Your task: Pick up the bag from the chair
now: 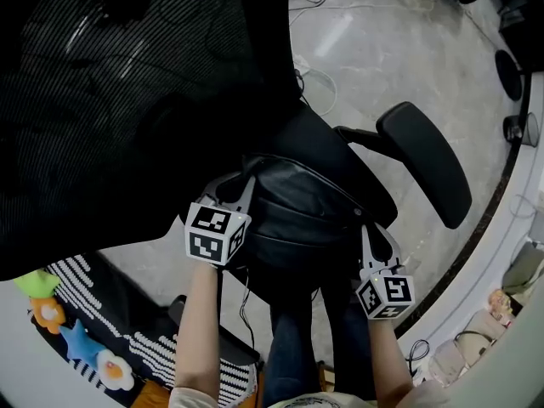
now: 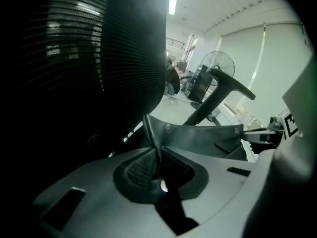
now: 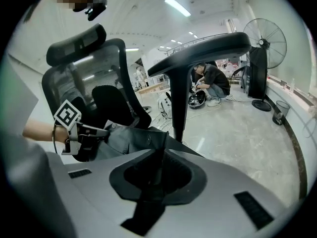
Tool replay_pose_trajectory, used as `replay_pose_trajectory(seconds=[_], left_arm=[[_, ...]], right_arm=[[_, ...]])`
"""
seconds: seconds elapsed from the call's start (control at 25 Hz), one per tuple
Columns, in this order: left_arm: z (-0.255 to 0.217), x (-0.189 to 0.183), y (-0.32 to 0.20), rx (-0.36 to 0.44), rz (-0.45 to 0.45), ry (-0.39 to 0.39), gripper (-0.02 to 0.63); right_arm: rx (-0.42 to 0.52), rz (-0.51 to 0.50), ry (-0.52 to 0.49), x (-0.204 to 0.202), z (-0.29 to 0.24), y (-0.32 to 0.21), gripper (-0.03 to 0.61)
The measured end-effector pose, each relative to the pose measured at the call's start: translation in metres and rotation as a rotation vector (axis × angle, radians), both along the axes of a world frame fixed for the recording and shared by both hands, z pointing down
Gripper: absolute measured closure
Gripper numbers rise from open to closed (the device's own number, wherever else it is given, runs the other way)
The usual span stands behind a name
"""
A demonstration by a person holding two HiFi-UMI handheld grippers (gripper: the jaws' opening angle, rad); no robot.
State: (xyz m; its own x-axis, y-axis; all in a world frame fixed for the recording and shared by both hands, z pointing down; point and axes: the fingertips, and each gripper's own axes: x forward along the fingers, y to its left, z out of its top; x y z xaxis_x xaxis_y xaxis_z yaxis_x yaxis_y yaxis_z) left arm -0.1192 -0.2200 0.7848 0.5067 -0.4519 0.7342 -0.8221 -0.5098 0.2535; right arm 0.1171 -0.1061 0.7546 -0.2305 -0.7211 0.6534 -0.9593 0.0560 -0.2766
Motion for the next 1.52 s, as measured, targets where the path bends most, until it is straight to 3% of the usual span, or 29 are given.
replay_pose_trajectory(seconds=[0.16, 0.32, 0.52, 0.6, 0.72, 0.8, 1.24, 1.52], left_arm=[[-0.007, -0.007, 0.009, 0.012, -0.015, 0.030, 0.575], [-0.011, -0.014, 0.016, 0.023, -0.037, 0.059, 0.577], [-0.015, -0.024, 0.028, 0.033, -0.042, 0.087, 0.578], [-0.017, -0.026, 0.032, 0.040, -0.039, 0.104, 0.578], [-0.020, -0.026, 0.035, 0.049, -0.041, 0.110, 0.578], [-0.020, -0.025, 0.036, 0.047, -0.050, 0.107, 0.578], [-0.047, -0.034, 0.061, 0.069, -0.109, 0.096, 0.583], [-0.087, -0.047, 0.100, 0.096, -0.169, 0.107, 0.584]], right_arm=[[-0.006, 0.043, -0.013, 0.004, 0.003, 0.001, 0.494], [-0.007, 0.060, -0.046, 0.011, 0.007, -0.002, 0.392], [0.017, -0.022, -0.183, 0.001, 0.009, -0.011, 0.385], [0.030, -0.088, -0.238, -0.011, 0.007, -0.017, 0.301], [0.032, -0.177, -0.236, -0.027, 0.006, -0.026, 0.304], [0.032, -0.210, -0.204, -0.033, 0.005, -0.030, 0.382], [0.026, -0.213, -0.141, -0.050, -0.024, 0.001, 0.494], [0.044, -0.219, -0.137, -0.061, -0.066, 0.026, 0.502]])
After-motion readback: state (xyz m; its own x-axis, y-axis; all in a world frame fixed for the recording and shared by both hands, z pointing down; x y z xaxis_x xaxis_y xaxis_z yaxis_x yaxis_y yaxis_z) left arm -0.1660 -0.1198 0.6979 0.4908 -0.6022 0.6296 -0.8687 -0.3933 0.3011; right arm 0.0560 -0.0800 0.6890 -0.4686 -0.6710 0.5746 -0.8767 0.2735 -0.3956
